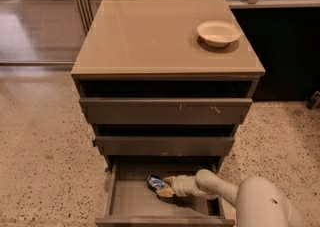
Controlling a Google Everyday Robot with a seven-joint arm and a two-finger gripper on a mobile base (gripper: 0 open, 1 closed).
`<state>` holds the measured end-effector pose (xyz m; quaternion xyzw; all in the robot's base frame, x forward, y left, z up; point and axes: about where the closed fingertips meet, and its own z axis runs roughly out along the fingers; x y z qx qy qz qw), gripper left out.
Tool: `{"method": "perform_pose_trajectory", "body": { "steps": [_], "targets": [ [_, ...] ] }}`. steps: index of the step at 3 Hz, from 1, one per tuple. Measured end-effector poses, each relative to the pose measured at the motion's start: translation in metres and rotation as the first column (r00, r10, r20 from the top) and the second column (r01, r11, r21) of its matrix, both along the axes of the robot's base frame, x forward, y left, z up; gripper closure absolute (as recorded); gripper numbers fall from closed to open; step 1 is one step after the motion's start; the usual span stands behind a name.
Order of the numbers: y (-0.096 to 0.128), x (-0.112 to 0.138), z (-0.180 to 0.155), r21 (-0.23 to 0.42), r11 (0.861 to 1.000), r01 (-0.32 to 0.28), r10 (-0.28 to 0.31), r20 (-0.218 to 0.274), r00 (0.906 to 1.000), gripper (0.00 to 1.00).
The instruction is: Pick pepsi can from bottom drawer and place on counter
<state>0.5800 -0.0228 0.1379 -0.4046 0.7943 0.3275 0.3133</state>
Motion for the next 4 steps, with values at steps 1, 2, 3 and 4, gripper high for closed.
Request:
{"method": "perform_pose_trajectory", "body": {
  "steps": [1,2,3,4],
  "targets": [
    [-0.002,-0.002,0.016,0.054,0.998,-0.041,0.040,0.015,0.9991,1.00],
    [-0.030,-0.014,0.062,0.162,0.982,-0.096,0.087,0.056,0.9946,1.00],
    [-0.063,-0.036,0.104,0.253,0.960,-0.122,0.106,0.074,0.9916,1.00],
    [-0.089,-0.052,0.145,0.342,0.926,-0.162,0.134,0.103,0.9856,1.00]
  ]
}}
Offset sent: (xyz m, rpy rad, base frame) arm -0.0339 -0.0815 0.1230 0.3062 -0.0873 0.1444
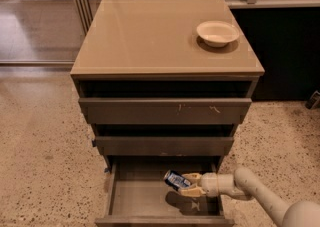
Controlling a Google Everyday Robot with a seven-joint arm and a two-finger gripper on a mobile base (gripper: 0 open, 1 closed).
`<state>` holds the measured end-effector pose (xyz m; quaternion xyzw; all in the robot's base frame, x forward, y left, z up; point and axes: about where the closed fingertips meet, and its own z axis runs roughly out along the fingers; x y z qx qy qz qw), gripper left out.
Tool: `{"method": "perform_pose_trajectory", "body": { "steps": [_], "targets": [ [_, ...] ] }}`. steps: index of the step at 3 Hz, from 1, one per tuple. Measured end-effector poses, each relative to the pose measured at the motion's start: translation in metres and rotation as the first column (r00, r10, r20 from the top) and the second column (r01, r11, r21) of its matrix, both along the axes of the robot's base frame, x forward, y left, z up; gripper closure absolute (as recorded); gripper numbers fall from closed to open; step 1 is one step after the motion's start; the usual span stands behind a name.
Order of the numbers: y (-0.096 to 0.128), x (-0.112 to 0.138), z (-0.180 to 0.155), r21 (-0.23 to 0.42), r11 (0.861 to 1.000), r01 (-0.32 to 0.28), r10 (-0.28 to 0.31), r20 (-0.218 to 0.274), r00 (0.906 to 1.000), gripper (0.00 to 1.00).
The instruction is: Pick pepsi can from bottom drawer and place on counter
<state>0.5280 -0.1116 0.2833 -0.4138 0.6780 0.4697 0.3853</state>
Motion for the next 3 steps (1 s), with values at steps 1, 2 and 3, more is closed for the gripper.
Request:
{"method": "perform_pose_trajectory", "body": {
  "steps": [1,2,3],
  "targets": [
    [0.003,-0.009,0.005,0.023,0.999,-0.033,0.033,-0.008,0.9994,1.00],
    [0.004,-0.009,0.005,0.024,0.999,-0.033,0.033,-0.008,0.9994,1.00],
    [0.010,-0.013,0.022,0.029,0.999,-0.040,0.040,-0.014,0.9991,1.00]
  ]
}}
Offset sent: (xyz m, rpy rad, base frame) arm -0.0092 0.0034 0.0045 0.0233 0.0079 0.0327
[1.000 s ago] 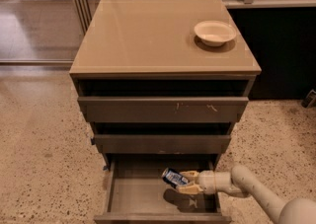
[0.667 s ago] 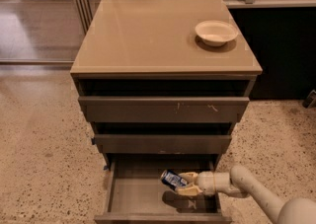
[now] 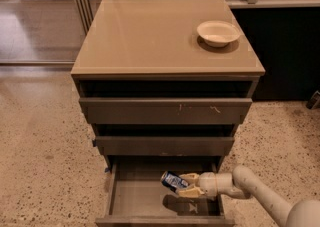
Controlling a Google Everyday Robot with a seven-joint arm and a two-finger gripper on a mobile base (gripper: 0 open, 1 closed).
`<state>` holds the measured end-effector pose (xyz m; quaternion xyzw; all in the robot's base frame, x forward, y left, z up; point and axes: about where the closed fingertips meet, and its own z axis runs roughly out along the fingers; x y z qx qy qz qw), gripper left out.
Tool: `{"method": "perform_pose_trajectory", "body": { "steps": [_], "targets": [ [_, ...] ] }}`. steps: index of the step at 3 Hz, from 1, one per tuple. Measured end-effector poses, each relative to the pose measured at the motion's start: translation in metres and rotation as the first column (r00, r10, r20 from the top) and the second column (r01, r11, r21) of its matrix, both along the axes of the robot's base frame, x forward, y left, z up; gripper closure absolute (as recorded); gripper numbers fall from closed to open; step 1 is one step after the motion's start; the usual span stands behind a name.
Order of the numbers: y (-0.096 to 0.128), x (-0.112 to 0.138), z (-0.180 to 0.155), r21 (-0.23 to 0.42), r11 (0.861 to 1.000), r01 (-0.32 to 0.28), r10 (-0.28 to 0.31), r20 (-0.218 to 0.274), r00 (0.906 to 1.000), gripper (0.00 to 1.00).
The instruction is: Pick pepsi can from bottom drawer and place on counter
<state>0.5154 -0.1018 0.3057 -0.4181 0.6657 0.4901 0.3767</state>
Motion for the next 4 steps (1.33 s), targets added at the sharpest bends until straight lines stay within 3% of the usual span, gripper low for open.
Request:
{"method": "perform_pose_trajectory", "body": {
  "steps": [1,2,3,4],
  "targets": [
    [0.002,-0.002,0.060,-0.014,1.000,0.003,-0.002,0.094,0.9956,1.00],
    [0.007,-0.011,0.140,-0.035,0.999,-0.003,0.010,0.201,0.9796,1.00],
    [0.013,-0.024,0.220,-0.074,0.997,0.006,0.019,0.323,0.9462,1.00],
    [0.027,-0.041,0.292,-0.129,0.992,0.012,0.046,0.431,0.9010,1.00]
  ]
}}
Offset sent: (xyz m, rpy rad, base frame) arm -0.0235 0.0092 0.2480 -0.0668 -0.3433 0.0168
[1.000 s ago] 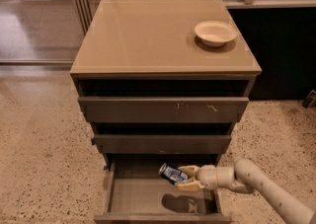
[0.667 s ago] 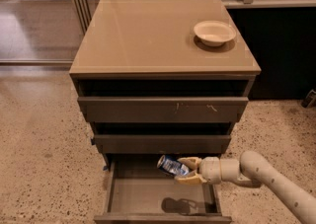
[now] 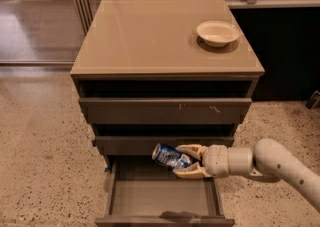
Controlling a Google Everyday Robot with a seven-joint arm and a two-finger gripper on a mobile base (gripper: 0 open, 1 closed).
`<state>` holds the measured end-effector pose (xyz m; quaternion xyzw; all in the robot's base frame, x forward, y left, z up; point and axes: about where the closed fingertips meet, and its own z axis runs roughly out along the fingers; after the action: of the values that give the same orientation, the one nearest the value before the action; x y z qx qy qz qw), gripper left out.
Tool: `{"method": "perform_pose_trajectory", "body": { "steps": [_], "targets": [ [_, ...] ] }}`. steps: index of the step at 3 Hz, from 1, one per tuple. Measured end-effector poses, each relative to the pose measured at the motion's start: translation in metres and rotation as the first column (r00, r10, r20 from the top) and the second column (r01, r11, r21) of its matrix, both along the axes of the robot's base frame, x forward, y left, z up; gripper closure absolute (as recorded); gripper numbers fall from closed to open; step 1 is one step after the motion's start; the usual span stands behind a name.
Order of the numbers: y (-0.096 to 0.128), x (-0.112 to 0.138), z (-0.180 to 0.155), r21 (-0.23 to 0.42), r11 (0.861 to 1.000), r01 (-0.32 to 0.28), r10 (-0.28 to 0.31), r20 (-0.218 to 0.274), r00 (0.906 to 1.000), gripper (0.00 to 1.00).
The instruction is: Pick pepsi can from bottom drawer and place on counter
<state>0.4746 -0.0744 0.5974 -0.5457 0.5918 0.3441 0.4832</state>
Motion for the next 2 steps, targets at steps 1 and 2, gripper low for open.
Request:
{"method": "perform_pose_trajectory", "body": {
  "steps": [1,2],
  "targets": [
    [0.000,0.000,0.000,0.000,1.000,0.000,0.000,0.000,1.0000,1.00],
    [0.002,0.000,0.013,-0.009,1.000,0.003,-0.003,0.049,0.9988,1.00]
  ]
}}
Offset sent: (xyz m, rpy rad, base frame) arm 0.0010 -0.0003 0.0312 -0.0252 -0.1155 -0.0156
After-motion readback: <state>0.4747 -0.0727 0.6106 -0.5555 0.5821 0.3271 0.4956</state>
